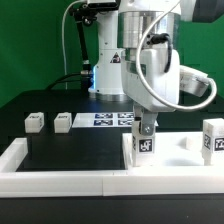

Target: Assemble square table

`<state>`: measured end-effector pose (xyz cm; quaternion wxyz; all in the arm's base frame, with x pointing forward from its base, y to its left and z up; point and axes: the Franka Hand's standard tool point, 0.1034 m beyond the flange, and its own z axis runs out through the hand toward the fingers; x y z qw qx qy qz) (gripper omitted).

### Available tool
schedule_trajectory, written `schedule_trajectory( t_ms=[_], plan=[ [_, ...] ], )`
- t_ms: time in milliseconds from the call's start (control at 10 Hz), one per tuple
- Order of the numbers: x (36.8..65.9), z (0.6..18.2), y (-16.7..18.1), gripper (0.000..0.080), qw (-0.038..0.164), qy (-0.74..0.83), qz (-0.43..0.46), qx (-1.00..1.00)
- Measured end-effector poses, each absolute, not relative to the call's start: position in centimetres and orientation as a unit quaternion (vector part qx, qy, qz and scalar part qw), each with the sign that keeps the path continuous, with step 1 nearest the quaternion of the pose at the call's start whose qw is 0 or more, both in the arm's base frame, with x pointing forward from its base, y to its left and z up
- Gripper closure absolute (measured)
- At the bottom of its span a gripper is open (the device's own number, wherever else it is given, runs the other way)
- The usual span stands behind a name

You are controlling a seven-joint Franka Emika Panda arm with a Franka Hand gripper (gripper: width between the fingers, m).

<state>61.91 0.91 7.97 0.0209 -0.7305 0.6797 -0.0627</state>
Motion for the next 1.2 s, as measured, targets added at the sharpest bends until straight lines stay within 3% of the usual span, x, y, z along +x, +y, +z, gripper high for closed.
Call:
schedule_trajectory(
  t_ms=[200,300,400,700,1200],
  plan=[
    [61.88,7.89,1.07,0.0505,0.025,0.693,-0.060,-0.718],
    [61.92,7.90,1.07,0.0324,0.024,0.674,-0.062,-0.736],
    [61.99,7.92,1.02,0.0209,0.026,0.658,-0.066,-0.749],
    [62.24,8.09,1.18,0.0153,0.021,0.529,-0.082,-0.845],
    [62.11,7.91,1.61,0.0151,0.000,0.293,-0.084,-0.953]
  ],
)
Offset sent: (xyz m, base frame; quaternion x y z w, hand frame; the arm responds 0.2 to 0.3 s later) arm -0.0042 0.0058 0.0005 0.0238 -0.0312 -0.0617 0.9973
